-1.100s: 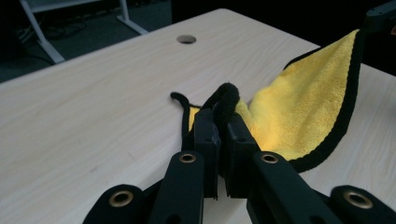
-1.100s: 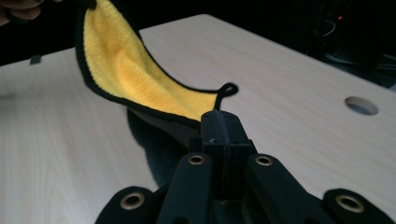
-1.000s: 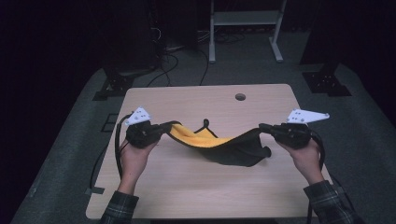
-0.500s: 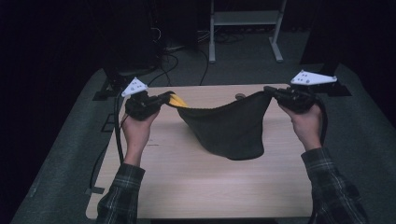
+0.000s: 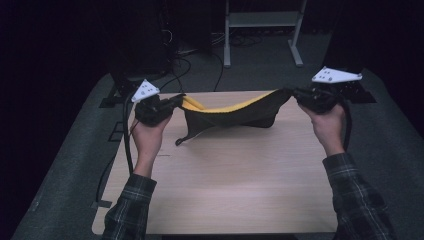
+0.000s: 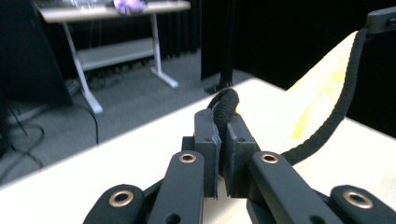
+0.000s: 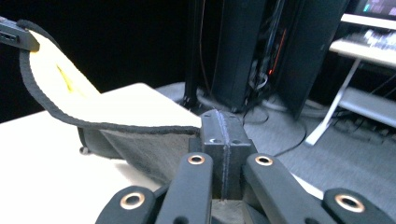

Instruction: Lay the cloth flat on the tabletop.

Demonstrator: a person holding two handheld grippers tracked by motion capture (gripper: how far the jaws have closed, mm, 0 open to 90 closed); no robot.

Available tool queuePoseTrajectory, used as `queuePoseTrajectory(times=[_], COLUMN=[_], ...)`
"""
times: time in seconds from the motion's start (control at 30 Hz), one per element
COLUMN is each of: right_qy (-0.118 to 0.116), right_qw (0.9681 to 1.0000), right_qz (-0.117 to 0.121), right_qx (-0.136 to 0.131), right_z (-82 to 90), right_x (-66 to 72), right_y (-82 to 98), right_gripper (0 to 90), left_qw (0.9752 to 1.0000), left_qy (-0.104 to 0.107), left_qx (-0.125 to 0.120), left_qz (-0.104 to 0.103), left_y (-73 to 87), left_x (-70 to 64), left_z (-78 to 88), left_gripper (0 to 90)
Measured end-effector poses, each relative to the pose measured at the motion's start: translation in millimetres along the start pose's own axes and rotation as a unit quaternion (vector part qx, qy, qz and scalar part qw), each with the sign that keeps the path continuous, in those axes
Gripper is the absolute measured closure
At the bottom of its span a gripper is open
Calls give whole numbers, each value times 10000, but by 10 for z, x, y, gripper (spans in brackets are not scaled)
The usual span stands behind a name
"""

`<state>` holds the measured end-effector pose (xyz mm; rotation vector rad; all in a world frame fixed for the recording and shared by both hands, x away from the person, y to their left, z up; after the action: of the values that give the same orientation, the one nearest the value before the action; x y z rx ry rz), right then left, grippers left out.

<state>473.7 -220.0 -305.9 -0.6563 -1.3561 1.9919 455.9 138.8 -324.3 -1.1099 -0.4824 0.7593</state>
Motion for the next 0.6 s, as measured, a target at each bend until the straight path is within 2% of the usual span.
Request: queuePoseTrajectory(times=[0.03, 0.07, 0.13, 0.17, 0.27, 0.37, 0.4, 0.47, 0.5, 0.53, 0.57, 0.6], right_qy=[-59, -59, -131, -195, -248, -351, -440, -479, -590, -621, -621, -672], right_qw=[9999, 9999, 9996, 9994, 9992, 9988, 9984, 9982, 9973, 9970, 9970, 9965], right_qz=[-71, -71, -97, -142, -141, -103, -59, -40, 17, 24, 24, 14], right_qx=[141, 141, 209, 246, 284, 322, 339, 357, 437, 462, 462, 506], right_z=[-43, -43, -64, -49, -23, 60, 132, 158, 232, 256, 256, 285], right_x=[35, 35, 76, 119, 161, 264, 352, 390, 508, 545, 545, 597], right_y=[173, 173, 301, 391, 459, 576, 659, 694, 814, 857, 857, 919], right_gripper=[900, 900, 900, 900, 899, 899, 899, 899, 899, 899, 899, 899], left_qw=[10000, 9999, 9995, 9992, 9989, 9985, 9982, 9979, 9976, 9969, 9969, 9960], left_qy=[50, 85, 174, 210, 240, 283, 323, 354, 374, 447, 447, 502], left_qx=[50, 81, 193, 254, 357, 418, 453, 469, 511, 544, 544, 620], left_qz=[46, 101, 197, 204, 198, 212, 240, 272, 287, 357, 357, 393], left_y=[67, 111, 226, 292, 368, 467, 534, 585, 631, 716, 716, 788], left_x=[-9, -17, -44, -73, -105, -137, -155, -172, -184, -217, -217, -243], left_z=[-8, -11, -11, 2, 33, 99, 147, 176, 200, 231, 231, 252], left_gripper=[855, 855, 855, 855, 855, 855, 855, 855, 855, 855, 854, 854])
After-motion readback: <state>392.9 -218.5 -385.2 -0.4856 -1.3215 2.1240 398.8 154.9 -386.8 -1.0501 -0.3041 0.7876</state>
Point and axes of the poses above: each handheld gripper's, and its own axes: z roughly backward along the jaws, y roughly out of its underside, x roughly to its left, the point moved 8 cm from there along -z, roughly forward along the jaws, and after that the axes turned 4 degrees about x, right-handed, at the moved point
